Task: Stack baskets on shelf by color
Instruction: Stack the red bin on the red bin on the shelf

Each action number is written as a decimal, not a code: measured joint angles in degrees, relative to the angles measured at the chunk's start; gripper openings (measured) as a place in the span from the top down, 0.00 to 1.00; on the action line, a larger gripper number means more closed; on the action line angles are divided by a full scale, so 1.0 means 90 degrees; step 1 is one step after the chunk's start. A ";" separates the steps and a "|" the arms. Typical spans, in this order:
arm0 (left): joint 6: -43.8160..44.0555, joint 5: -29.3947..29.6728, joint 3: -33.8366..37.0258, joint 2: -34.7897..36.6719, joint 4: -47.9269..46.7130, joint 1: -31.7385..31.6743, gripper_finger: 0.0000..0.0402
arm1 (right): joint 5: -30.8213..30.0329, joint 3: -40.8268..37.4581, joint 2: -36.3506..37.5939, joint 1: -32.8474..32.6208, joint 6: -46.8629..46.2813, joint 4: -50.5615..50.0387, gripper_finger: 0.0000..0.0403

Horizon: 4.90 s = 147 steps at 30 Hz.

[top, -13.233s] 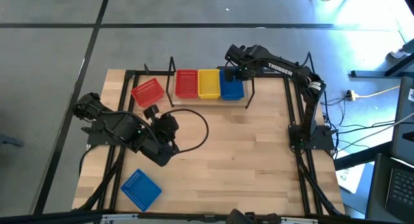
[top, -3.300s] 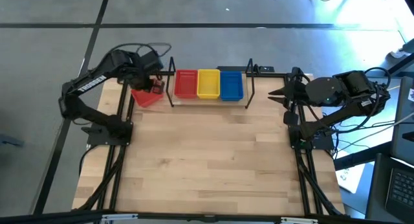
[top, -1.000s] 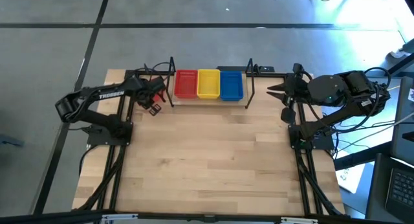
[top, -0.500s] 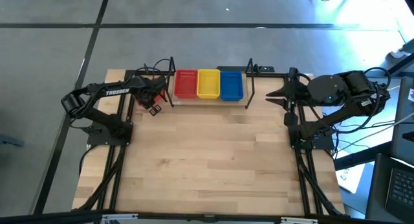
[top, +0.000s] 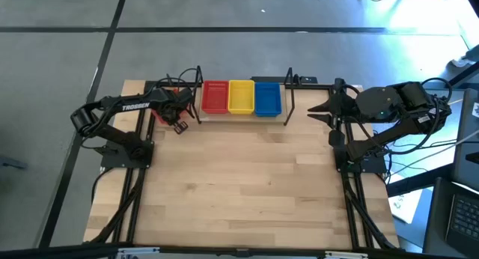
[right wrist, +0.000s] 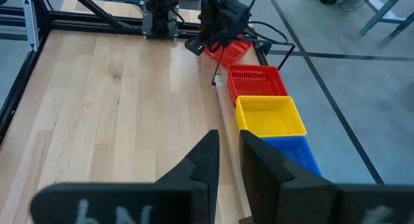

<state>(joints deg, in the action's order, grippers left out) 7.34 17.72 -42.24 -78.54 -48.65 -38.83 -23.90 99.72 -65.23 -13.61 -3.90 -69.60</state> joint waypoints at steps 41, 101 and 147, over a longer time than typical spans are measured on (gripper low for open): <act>0.3742 0.2054 -0.5307 0.0938 -0.2749 0.2376 1.00 | 0.0000 0.0000 0.0000 0.0000 0.0160 -0.0010 0.85; 0.4464 0.0706 -0.5540 -0.2210 -0.1105 0.2016 0.98 | 0.0000 0.0000 0.0000 -0.0002 0.0333 -0.0255 0.85; 0.2294 0.0110 -0.5520 -0.2300 -0.0395 0.1490 1.00 | -0.0002 0.0000 0.0000 -0.0001 0.0313 -0.0164 0.85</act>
<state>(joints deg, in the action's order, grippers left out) 27.99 18.71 -91.92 -99.24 -52.20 -25.42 -23.92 99.72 -65.23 -13.61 -1.09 -71.08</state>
